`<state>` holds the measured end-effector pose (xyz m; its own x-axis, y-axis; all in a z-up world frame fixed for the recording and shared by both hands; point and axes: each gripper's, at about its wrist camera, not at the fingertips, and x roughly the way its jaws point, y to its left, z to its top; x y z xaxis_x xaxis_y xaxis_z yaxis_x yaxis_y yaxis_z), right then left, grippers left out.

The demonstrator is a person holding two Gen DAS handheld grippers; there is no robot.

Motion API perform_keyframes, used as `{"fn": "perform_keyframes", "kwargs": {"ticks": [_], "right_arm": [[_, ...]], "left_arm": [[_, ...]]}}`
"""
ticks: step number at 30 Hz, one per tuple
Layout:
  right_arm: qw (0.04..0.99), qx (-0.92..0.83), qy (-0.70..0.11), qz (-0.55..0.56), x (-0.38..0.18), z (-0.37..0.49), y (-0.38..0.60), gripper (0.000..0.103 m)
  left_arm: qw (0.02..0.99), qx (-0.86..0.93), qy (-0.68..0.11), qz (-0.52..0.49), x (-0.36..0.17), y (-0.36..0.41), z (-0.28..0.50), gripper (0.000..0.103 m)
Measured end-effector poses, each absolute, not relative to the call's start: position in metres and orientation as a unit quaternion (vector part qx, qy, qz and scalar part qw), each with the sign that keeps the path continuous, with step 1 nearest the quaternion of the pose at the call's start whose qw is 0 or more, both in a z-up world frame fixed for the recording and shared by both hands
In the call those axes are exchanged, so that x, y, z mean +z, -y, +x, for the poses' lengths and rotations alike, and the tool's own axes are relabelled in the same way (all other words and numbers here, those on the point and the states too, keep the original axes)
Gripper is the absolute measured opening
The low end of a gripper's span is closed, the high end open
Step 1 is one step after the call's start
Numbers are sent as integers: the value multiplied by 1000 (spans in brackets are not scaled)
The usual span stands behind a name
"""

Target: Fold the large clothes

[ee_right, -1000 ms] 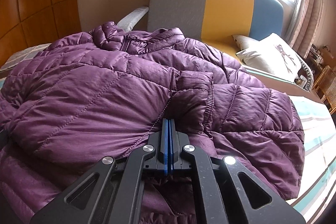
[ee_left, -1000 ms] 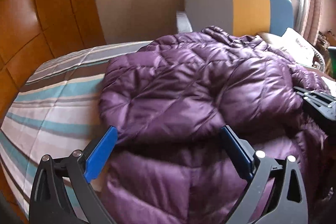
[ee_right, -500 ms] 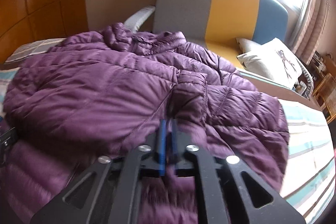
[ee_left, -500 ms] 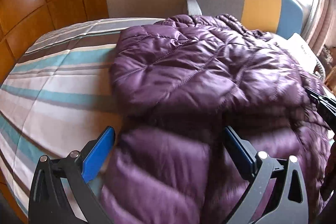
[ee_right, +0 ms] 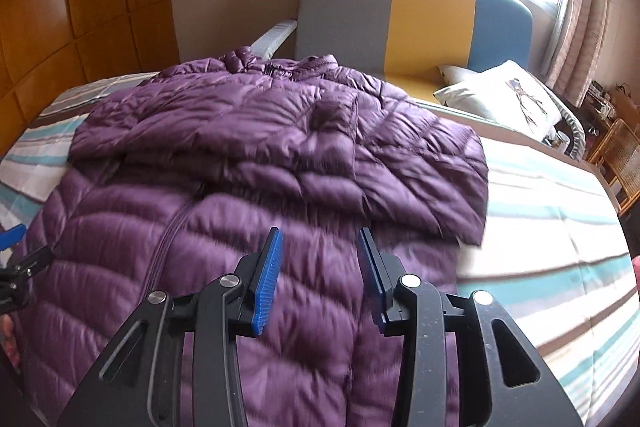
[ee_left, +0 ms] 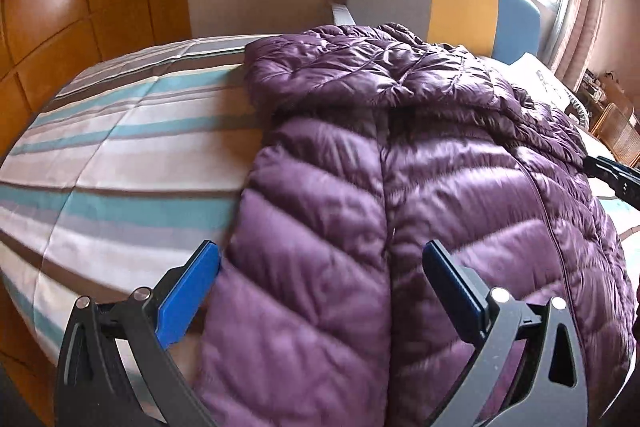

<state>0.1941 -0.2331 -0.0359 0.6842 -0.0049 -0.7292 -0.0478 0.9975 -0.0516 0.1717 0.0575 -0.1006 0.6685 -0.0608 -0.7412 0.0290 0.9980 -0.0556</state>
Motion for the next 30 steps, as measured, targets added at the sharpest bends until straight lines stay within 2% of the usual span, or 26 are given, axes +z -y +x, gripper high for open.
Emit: {"fn": "perform_keyframes", "kwargs": {"ticks": [6,10,13,24,30], "right_arm": [[915,4,-400,-47,-36,153,243,39],[914,-4,-401,-54,-37,128,252,39],[912,-7,-407,-50,-40,112,261,39],[903,-22,-429,0,-53,67,298,39],[892,-15,-450,38,-62,44,317,39]], "left_arm": [[918,-37,-396,-13,-101,-64,141,99],[918,-53,-392,-18,-100,-70,121,89],[918,-63,-391,-27,-100,-76,108,87],[910,-80,-404,-43,-104,-84,92,87],[902,-83,-421,-48,-109,-92,86,80]]}}
